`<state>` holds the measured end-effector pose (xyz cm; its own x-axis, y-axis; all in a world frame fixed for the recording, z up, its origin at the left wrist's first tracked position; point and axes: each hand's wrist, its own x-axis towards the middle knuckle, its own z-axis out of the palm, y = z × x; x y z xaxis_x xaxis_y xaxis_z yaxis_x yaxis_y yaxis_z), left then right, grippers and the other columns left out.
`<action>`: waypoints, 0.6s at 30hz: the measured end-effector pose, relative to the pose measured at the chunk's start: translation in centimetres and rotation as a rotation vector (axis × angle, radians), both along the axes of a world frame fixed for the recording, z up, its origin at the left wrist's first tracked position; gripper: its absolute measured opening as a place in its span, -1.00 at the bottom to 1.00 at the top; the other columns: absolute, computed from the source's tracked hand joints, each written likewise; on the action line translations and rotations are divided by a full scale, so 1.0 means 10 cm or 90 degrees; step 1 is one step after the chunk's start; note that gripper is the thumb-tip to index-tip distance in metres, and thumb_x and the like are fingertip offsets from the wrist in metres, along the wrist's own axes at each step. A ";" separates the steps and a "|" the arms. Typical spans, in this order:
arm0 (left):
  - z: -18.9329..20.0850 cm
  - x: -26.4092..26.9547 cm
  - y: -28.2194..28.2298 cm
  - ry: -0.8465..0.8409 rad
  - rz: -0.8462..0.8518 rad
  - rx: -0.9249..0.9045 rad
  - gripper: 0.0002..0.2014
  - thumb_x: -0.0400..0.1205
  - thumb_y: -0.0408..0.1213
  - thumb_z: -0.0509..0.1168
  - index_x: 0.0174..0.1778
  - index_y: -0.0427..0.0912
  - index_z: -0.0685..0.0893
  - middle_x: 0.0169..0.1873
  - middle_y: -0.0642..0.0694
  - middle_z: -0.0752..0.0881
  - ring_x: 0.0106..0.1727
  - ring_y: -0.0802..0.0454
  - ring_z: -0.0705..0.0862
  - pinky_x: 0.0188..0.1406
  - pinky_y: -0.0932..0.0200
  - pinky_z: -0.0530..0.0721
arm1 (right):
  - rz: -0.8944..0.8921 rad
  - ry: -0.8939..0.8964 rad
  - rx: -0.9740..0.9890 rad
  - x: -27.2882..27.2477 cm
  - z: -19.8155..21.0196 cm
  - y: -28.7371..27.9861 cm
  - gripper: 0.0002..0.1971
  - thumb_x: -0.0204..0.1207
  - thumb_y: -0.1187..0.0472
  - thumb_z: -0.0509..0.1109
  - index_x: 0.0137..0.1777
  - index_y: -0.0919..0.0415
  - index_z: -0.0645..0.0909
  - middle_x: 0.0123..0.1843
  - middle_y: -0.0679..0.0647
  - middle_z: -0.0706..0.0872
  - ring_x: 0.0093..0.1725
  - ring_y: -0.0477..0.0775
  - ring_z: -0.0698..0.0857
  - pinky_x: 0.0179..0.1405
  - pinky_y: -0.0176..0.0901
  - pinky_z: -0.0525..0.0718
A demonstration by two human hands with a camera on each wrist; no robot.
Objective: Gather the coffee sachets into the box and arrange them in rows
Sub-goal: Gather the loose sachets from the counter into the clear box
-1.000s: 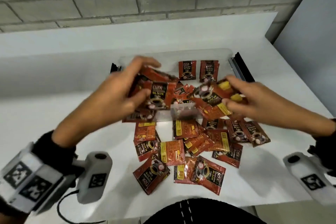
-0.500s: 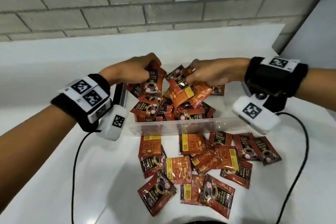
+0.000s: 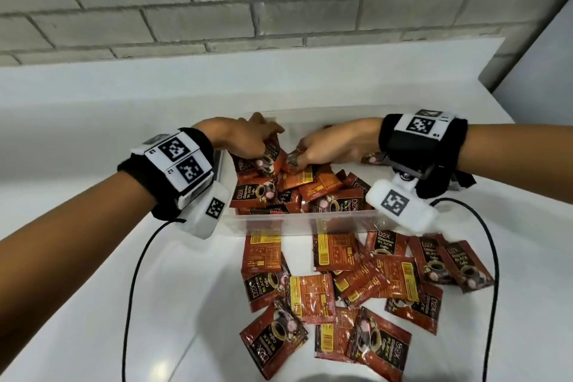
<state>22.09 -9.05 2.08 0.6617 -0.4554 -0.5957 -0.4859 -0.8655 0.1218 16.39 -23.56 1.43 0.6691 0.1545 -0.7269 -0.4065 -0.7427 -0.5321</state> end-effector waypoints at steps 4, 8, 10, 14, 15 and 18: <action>0.03 -0.02 0.01 0.002 -0.043 0.010 -0.39 0.69 -0.24 0.15 0.64 0.15 0.11 0.64 -0.06 0.09 0.61 -0.20 0.14 0.57 -0.13 0.22 | 0.017 -0.038 -0.011 -0.04 0.11 -0.09 -0.56 0.68 0.26 0.17 0.51 0.42 0.28 0.45 0.19 0.47 0.43 0.16 0.46 0.36 -0.20 0.39; 0.08 -0.04 0.05 0.024 -0.066 0.024 -0.39 0.73 -0.26 0.03 0.65 0.22 -0.02 0.68 -0.02 -0.20 0.66 -0.18 -0.29 0.60 -0.28 -0.27 | 0.040 -0.096 0.010 -0.14 0.27 -0.22 -0.57 0.68 0.29 0.16 0.51 0.41 0.29 0.52 0.28 0.40 0.50 0.22 0.42 0.54 0.03 0.39; 0.14 -0.08 0.10 0.002 -0.065 0.002 -0.39 0.73 -0.32 0.00 0.65 0.23 -0.01 0.67 0.03 -0.25 0.64 -0.16 -0.35 0.55 -0.28 -0.34 | 0.049 -0.114 0.063 -0.24 0.38 -0.32 -0.58 0.69 0.30 0.16 0.52 0.36 0.30 0.46 0.20 0.48 0.42 0.14 0.52 0.48 0.00 0.47; 0.24 -0.26 0.29 -0.060 -0.061 -0.119 -0.49 0.75 -0.29 0.04 0.61 0.17 0.18 0.68 0.02 -0.04 0.68 -0.11 -0.13 0.64 -0.21 -0.12 | 0.058 -0.143 0.182 -0.67 0.61 -0.58 -0.68 0.68 0.19 0.18 0.40 0.19 0.48 0.31 0.05 0.68 0.26 -0.05 0.69 0.30 -0.19 0.62; 0.26 -0.36 0.35 -0.083 -0.070 -0.158 -0.53 0.74 -0.27 0.08 0.57 0.16 0.27 0.66 -0.01 0.10 0.66 -0.12 0.03 0.62 -0.20 0.02 | 0.068 -0.161 0.179 -0.82 0.64 -0.65 -0.69 0.67 0.16 0.18 0.37 0.15 0.50 0.25 -0.01 0.72 0.21 -0.09 0.71 0.25 -0.23 0.65; 0.26 -0.80 0.57 -0.077 -0.103 -0.265 -0.64 0.64 0.07 0.13 0.37 0.32 0.40 0.45 0.11 0.34 0.45 0.05 0.27 0.49 -0.13 0.33 | 0.131 -0.193 0.122 -1.30 0.58 -0.88 -0.67 0.57 -0.03 0.23 0.29 -0.01 0.57 0.16 -0.12 0.74 0.16 -0.13 0.72 0.19 -0.14 0.69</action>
<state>14.07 -3.40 4.64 0.6152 -0.7430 -0.2637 -0.6432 -0.6664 0.3770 3.39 -32.35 7.21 0.7895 0.4212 -0.4464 -0.0631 -0.6678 -0.7417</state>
